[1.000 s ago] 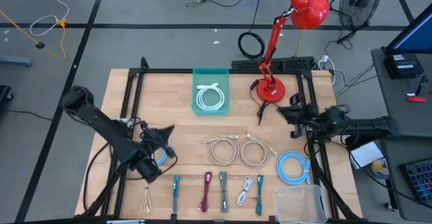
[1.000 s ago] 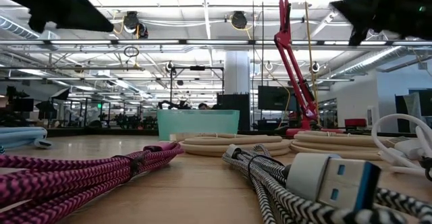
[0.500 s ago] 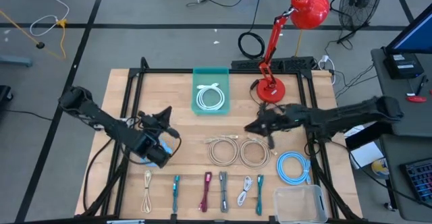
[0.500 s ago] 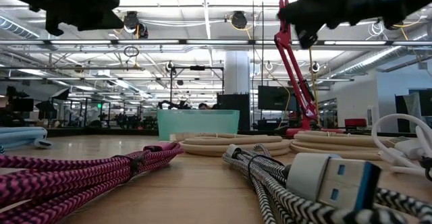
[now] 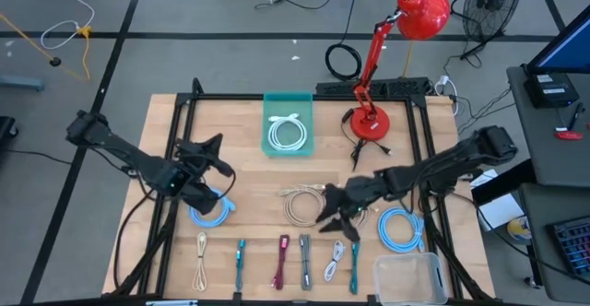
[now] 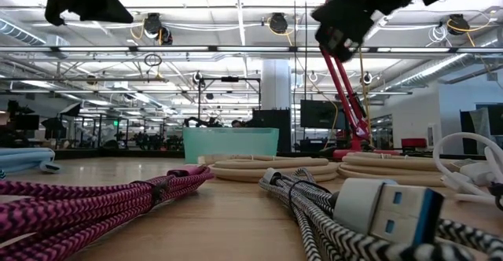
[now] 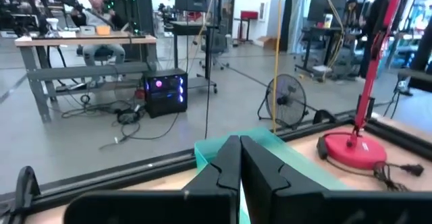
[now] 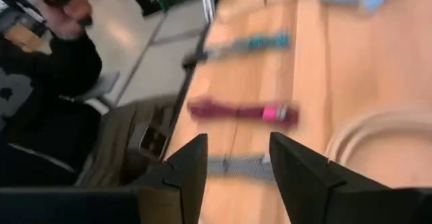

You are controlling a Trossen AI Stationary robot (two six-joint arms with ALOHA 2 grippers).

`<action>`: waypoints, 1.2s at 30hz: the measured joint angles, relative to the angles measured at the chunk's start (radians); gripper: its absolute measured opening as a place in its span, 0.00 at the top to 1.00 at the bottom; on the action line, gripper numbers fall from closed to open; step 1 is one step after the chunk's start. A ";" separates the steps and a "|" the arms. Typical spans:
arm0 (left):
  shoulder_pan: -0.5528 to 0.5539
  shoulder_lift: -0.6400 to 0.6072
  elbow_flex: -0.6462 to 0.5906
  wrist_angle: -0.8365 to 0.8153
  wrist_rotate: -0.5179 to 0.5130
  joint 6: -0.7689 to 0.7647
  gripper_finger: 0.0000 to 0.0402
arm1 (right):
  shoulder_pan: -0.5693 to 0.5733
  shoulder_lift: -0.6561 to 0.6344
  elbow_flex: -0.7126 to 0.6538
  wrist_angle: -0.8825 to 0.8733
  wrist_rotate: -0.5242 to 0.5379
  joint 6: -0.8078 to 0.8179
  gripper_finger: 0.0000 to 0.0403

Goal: Pick & Place USB Port
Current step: Put the white USB cable into the transparent bin

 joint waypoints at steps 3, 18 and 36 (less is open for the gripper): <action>0.000 -0.018 0.000 -0.001 0.043 0.070 0.98 | 0.074 0.025 0.015 0.010 -0.011 0.047 0.62; 0.003 -0.017 0.000 0.000 0.077 0.128 0.98 | 0.251 0.081 0.085 -0.169 0.280 0.011 0.61; 0.003 -0.017 0.000 0.000 0.105 0.130 0.98 | 0.285 0.235 0.120 -0.289 0.084 0.032 0.61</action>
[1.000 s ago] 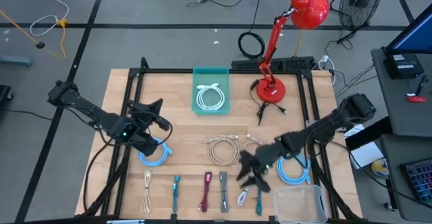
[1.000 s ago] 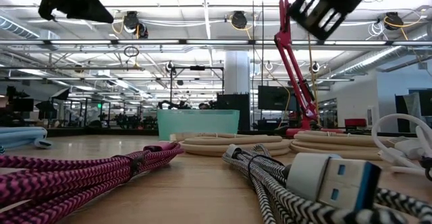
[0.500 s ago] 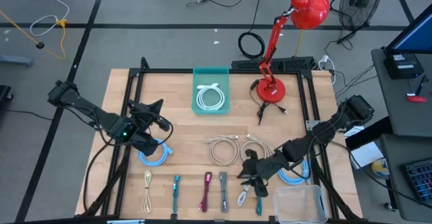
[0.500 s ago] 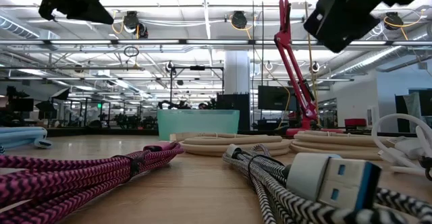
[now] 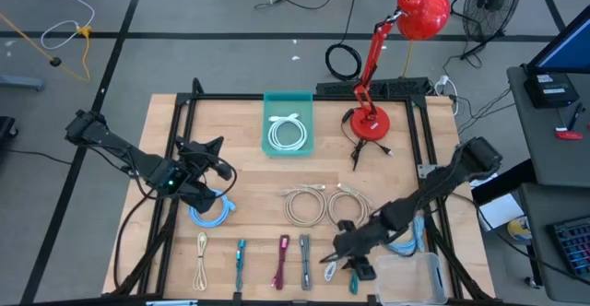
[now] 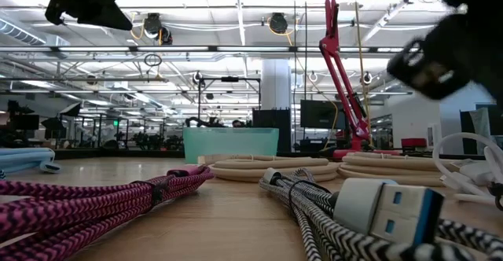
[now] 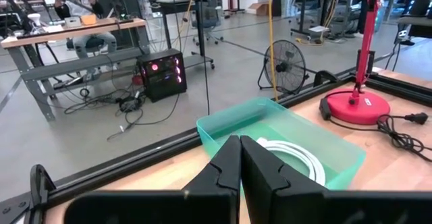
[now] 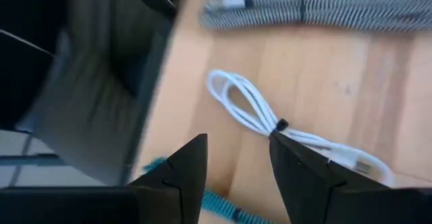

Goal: Pick & Place USB Port
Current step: Put the white USB cable into the transparent bin

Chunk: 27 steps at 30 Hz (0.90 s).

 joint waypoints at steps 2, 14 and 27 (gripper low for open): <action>0.000 0.000 0.000 0.000 0.002 -0.008 0.98 | 0.000 0.075 0.054 -0.040 -0.023 -0.025 0.61; 0.000 0.000 0.000 0.000 0.044 0.006 0.98 | 0.026 0.213 0.414 -0.403 0.052 -0.303 0.61; 0.028 0.002 -0.043 0.000 0.040 -0.047 0.98 | 0.018 0.275 0.439 -0.536 0.081 -0.481 0.59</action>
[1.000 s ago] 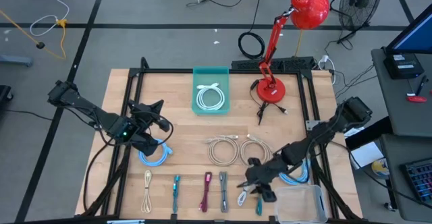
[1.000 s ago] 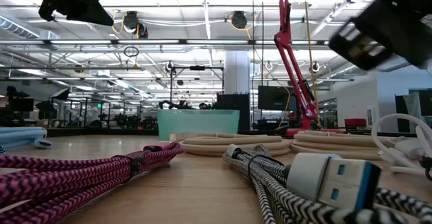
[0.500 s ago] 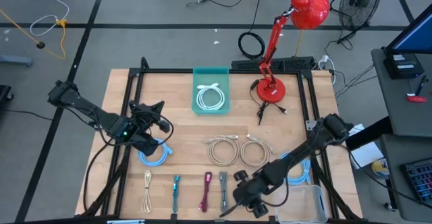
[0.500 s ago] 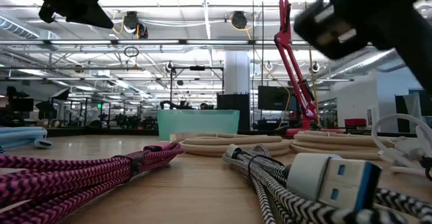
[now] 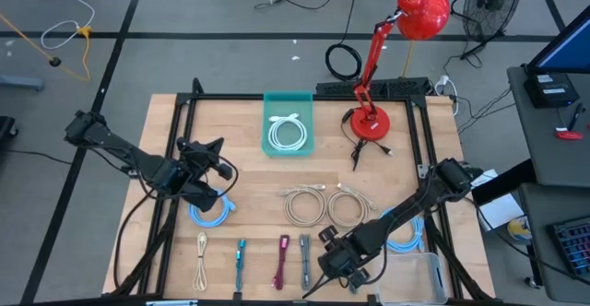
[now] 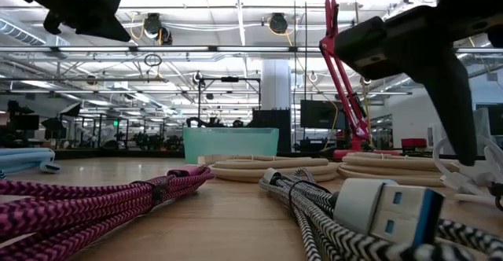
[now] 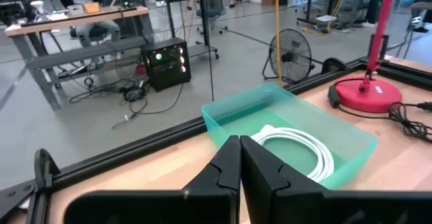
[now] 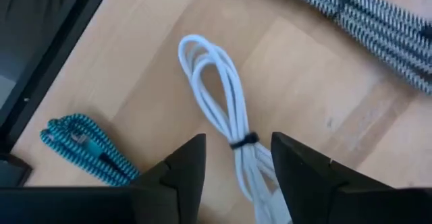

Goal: Pick & Place USB Port
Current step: Put the white USB cable into the transparent bin

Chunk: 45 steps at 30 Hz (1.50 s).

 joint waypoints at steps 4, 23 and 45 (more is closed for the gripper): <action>0.012 0.000 -0.005 0.003 0.016 -0.005 0.98 | -0.003 0.001 0.000 0.000 0.004 -0.028 0.56; 0.013 0.000 -0.005 0.007 0.018 -0.002 0.98 | -0.047 -0.003 -0.096 0.026 0.082 0.077 0.62; 0.013 0.000 -0.005 0.006 0.023 0.003 0.98 | -0.029 -0.130 -0.100 0.191 0.006 0.594 0.87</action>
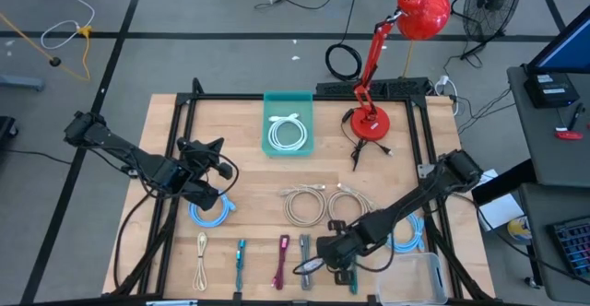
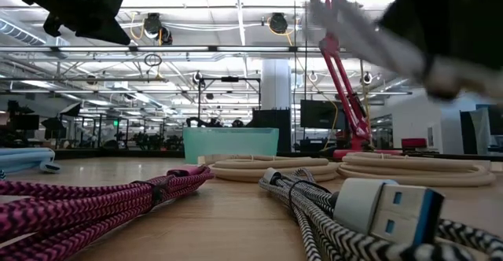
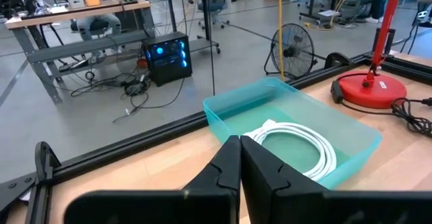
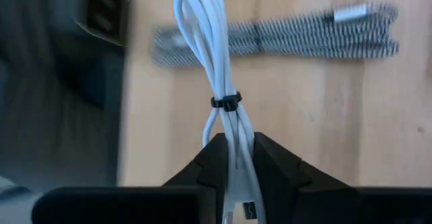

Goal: Pick & Place USB Port
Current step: Put the white USB cable into the transparent bin

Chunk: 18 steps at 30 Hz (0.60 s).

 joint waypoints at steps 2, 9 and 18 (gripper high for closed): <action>0.000 0.000 0.000 0.000 0.004 0.001 0.98 | 0.018 -0.047 0.000 -0.003 -0.001 0.025 0.87; 0.000 0.000 0.000 -0.008 0.020 0.007 0.98 | 0.162 -0.255 0.001 -0.232 0.085 0.204 0.88; 0.000 0.000 0.000 -0.008 0.022 0.003 0.98 | 0.495 -0.410 0.001 -0.665 0.206 0.764 0.88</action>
